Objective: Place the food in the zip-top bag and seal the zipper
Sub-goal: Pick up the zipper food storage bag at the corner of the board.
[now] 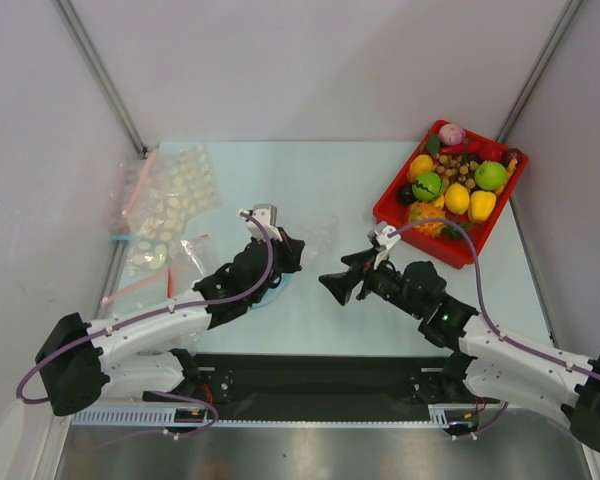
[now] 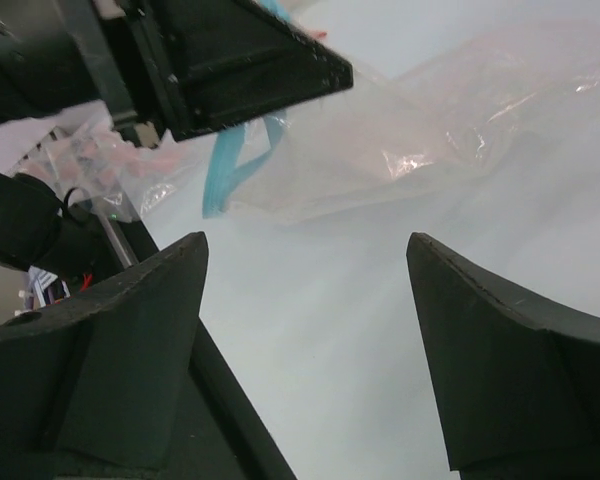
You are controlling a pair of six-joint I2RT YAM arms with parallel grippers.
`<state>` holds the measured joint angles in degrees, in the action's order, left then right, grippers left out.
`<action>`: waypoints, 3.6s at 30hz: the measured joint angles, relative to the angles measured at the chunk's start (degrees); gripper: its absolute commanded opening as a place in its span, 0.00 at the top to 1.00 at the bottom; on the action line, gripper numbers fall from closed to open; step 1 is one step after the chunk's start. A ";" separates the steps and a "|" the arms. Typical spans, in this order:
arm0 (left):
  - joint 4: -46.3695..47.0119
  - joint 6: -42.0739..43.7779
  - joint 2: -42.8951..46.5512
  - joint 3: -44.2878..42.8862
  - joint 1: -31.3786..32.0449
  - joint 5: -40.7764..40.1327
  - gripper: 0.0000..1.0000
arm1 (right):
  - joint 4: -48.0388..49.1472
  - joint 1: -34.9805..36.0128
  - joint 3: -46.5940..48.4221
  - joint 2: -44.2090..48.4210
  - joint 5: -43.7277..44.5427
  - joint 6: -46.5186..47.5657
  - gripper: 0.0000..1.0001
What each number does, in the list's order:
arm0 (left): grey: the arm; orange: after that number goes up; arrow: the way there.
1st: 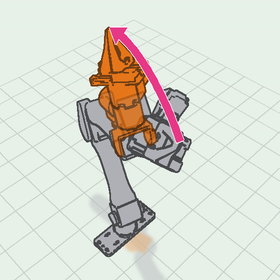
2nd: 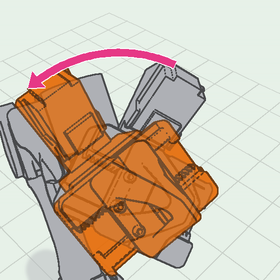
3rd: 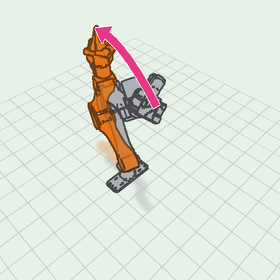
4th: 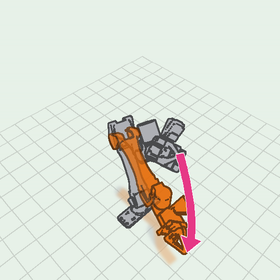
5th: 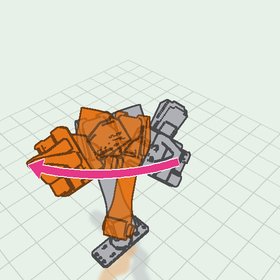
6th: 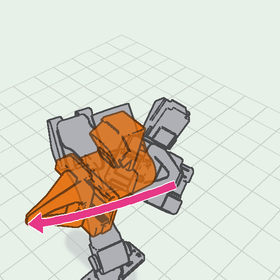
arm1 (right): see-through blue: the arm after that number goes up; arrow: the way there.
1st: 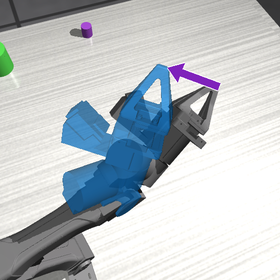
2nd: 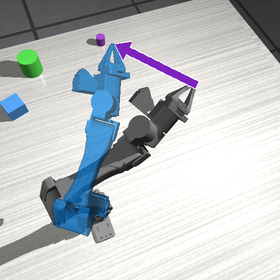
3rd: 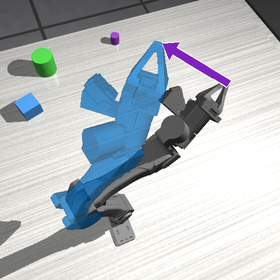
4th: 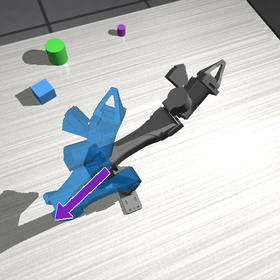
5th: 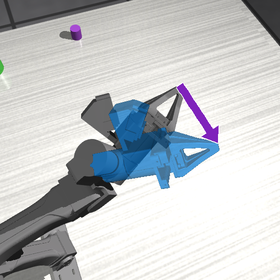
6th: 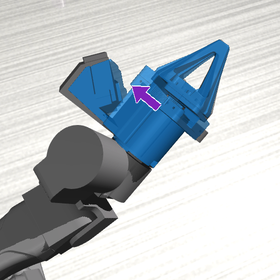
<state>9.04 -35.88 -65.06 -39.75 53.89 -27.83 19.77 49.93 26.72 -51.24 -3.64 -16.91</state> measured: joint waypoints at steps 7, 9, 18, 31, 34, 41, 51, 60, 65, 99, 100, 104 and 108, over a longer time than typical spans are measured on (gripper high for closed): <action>0.09 0.35 0.50 0.00 0.02 0.00 1.00 | 0.76 1.36 0.00 6.62 5.53 -0.07 0.07; 0.09 0.39 1.14 0.00 0.02 0.02 1.00 | 1.29 1.62 0.00 6.23 7.32 -0.70 0.11; 2.71 0.98 3.72 0.24 0.04 1.62 1.00 | 6.88 9.40 -0.11 -2.34 15.37 -1.14 0.16; 6.56 0.02 5.05 2.75 1.38 5.29 1.00 | 12.39 17.22 0.52 -12.44 22.53 4.48 0.16; 7.76 -0.37 5.01 3.13 2.23 6.19 1.00 | 13.53 17.79 0.55 -12.83 23.02 5.18 0.15; 10.73 -1.66 3.96 3.43 5.01 7.17 0.99 | 15.26 18.10 0.66 -13.29 24.28 5.68 0.22; 12.07 -1.60 3.41 3.43 5.86 7.06 0.97 | 15.63 17.90 0.63 -12.87 25.94 6.67 0.98; 12.63 -1.14 5.09 3.43 5.90 6.23 0.97 | 14.51 15.87 0.26 -8.94 23.17 5.95 1.00; 12.68 -0.57 5.90 3.43 5.90 4.70 0.97 | 13.97 15.15 0.26 -7.32 22.18 5.46 0.78; 3.63 2.49 18.36 4.39 5.99 -9.03 0.99 | 8.63 6.64 0.31 -5.35 19.76 -1.27 0.24; 3.63 2.49 18.18 4.39 5.99 -9.03 0.99 | 8.66 6.75 0.31 -5.92 19.78 -1.25 0.24; 3.52 2.47 17.70 4.39 5.99 -9.03 0.99 | 8.44 7.13 0.31 -7.78 19.12 -0.70 0.23; 3.48 2.36 17.05 4.39 5.99 -9.05 0.98 | 10.01 10.19 0.31 -7.80 17.00 1.31 0.12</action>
<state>12.51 -33.52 -48.01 -35.35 59.88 -36.88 29.78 60.12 27.03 -59.05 13.37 -15.59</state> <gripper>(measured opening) 0.036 0.825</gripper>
